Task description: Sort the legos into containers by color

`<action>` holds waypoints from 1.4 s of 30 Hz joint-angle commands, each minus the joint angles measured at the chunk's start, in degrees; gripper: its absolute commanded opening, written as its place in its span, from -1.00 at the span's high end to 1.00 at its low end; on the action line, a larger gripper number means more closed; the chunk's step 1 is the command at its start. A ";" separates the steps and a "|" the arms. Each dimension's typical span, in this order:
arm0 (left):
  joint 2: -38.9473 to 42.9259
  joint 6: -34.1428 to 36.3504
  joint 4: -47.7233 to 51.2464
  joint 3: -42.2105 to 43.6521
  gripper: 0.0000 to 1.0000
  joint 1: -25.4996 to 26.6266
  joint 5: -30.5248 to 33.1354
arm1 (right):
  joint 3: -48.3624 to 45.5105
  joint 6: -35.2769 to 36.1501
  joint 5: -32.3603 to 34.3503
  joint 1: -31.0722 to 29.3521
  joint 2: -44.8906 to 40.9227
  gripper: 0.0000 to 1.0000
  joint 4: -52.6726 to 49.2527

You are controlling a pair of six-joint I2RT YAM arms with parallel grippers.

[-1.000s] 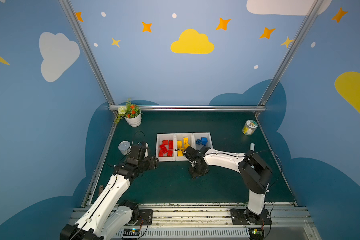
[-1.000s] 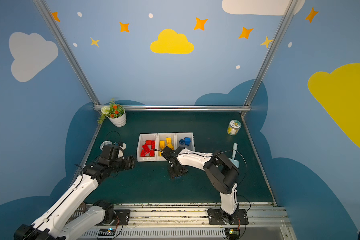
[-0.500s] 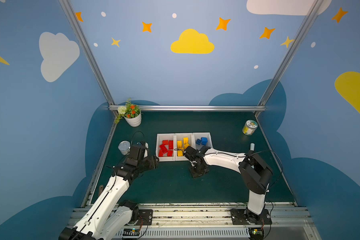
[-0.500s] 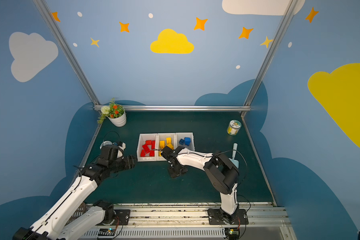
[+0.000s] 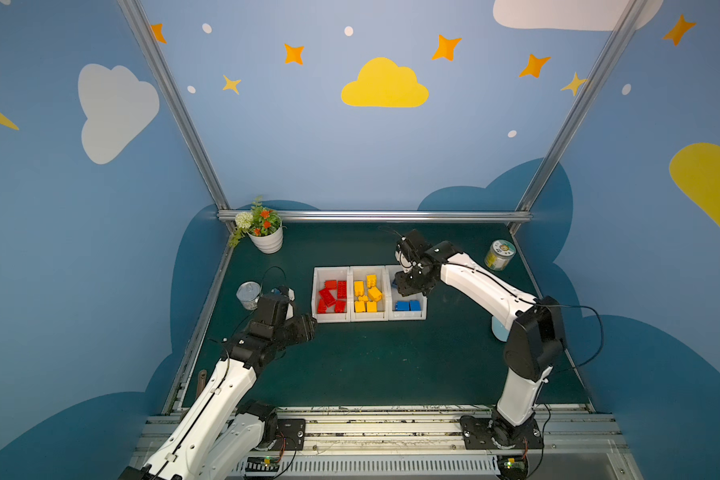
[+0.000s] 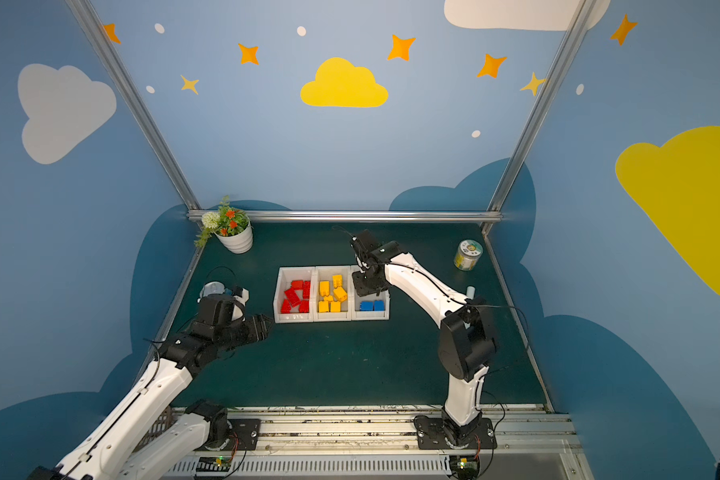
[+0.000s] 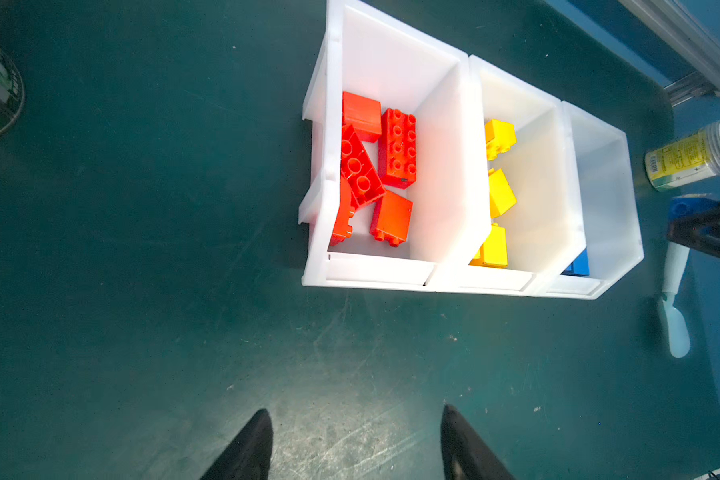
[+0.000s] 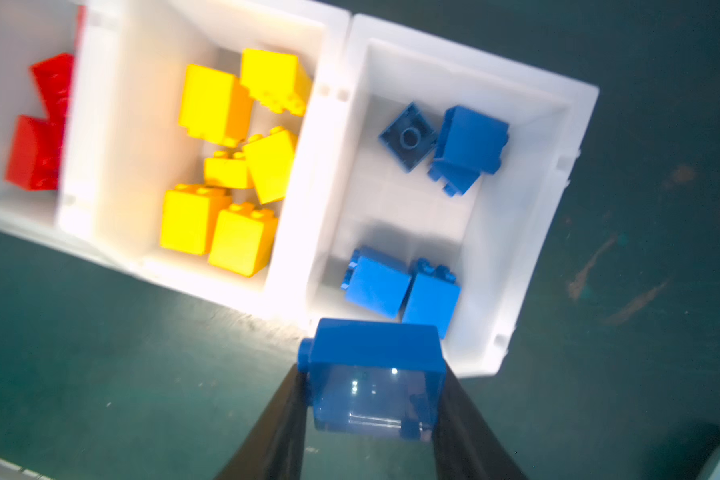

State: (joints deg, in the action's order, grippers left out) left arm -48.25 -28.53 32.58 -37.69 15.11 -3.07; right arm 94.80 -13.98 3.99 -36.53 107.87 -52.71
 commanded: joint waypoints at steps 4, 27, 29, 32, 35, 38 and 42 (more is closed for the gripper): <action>1.36 -0.21 1.41 0.51 -0.29 -0.09 -0.20 | 3.95 1.64 -0.72 1.64 6.68 -0.09 -3.02; 4.92 1.90 -1.90 1.54 -0.32 -0.17 4.96 | -9.73 0.40 0.71 4.25 -13.80 -0.48 8.00; 5.73 3.28 -3.66 0.93 -0.32 -0.22 7.83 | -14.82 0.11 2.02 5.45 -20.05 -0.51 12.44; 6.22 6.13 -8.67 0.13 -0.44 -0.51 12.63 | -25.38 0.91 4.30 7.96 -32.11 -0.65 23.23; 5.99 9.13 -16.37 1.39 -0.79 -0.69 19.43 | -38.06 2.76 10.95 9.58 -44.73 -0.74 38.05; 4.70 14.64 -27.08 5.81 -0.99 -1.09 25.51 | -51.17 6.38 19.47 11.21 -54.14 -0.77 52.85; -2.89 22.05 -44.19 16.27 -0.99 -2.07 31.16 | -67.68 13.27 28.34 15.77 -58.45 -0.77 66.07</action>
State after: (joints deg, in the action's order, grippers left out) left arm -46.44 -13.67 1.50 -26.89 13.76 21.37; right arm 35.35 -6.13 23.09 -23.05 48.82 -0.43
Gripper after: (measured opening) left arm 0.996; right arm 0.887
